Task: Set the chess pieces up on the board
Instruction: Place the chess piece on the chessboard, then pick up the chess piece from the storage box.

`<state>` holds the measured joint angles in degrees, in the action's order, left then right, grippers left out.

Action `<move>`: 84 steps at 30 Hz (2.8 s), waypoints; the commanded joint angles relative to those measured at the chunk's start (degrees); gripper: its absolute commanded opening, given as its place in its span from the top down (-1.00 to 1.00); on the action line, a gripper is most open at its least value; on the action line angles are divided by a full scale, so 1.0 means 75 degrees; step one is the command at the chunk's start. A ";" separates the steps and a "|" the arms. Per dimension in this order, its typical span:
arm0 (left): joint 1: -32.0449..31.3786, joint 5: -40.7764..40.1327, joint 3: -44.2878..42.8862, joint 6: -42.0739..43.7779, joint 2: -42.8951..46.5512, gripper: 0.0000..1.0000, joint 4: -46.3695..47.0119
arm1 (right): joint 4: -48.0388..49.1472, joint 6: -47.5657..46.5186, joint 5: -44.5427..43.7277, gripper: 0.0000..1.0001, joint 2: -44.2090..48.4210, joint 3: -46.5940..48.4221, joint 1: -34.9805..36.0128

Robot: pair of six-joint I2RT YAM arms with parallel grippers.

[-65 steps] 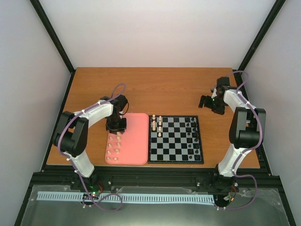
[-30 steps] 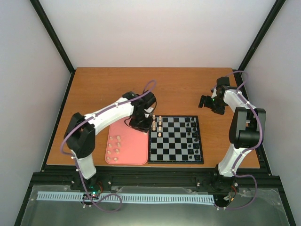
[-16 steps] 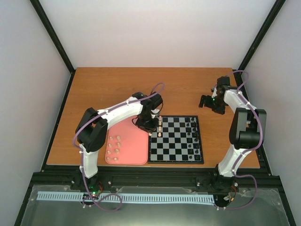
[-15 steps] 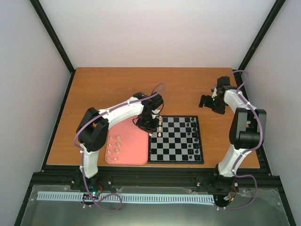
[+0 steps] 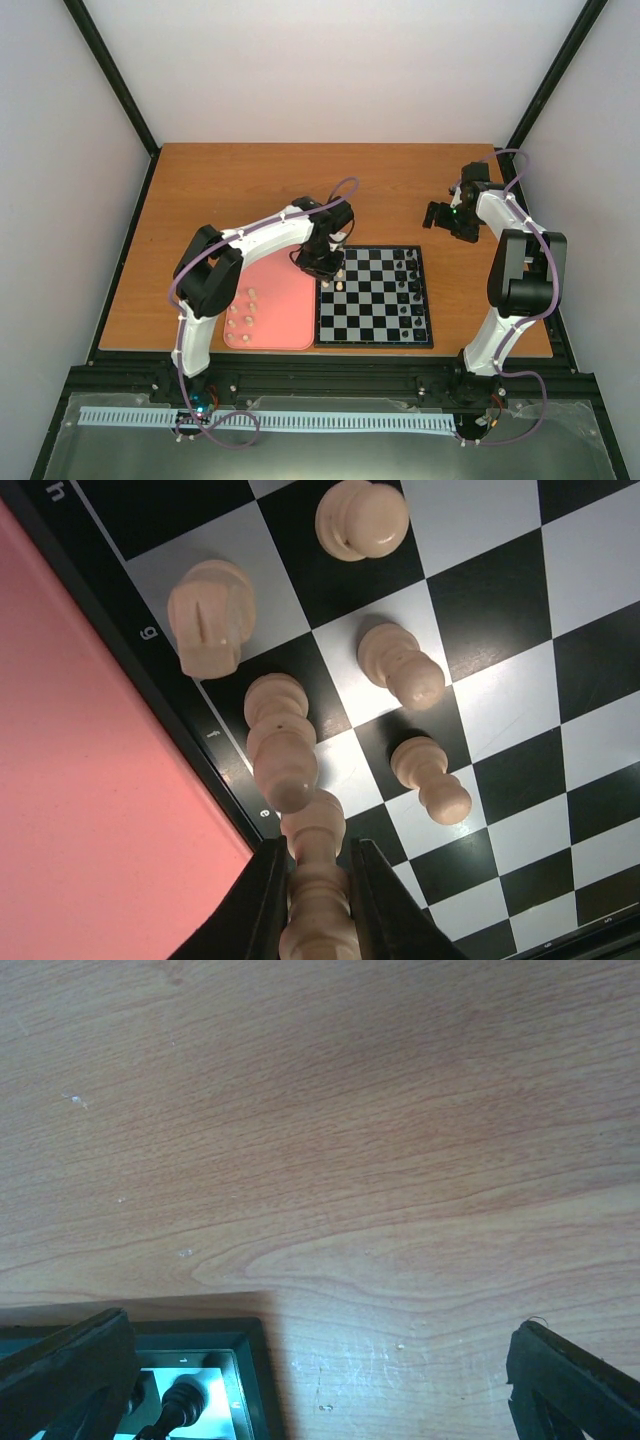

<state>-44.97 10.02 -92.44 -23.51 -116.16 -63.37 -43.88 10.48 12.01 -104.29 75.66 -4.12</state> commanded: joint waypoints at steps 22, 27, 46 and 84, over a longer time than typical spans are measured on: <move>-0.0074 0.0056 -0.0269 0.0225 -0.0301 0.91 0.0194 | 0.0073 -0.0078 -0.0120 -1.00 0.0358 -0.0109 0.0046; -0.0074 0.0138 -0.0263 0.0263 -0.0351 0.83 0.0212 | 0.0073 -0.0073 -0.0119 -1.00 0.0344 -0.0133 0.0051; -0.0074 0.0192 -0.0442 0.0372 -0.0045 0.29 -0.0022 | 0.0085 -0.0097 -0.0062 -1.00 0.0309 -0.0115 0.0046; 0.4072 -0.1025 0.4320 -0.0980 0.4365 -0.48 0.0378 | 0.0131 -0.0050 0.0182 -1.00 0.0194 -0.0052 0.0198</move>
<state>-15.29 -0.58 -63.00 -29.47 -83.79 -65.01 -43.62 10.35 13.13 -103.74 75.05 -3.09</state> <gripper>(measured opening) 0.810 0.999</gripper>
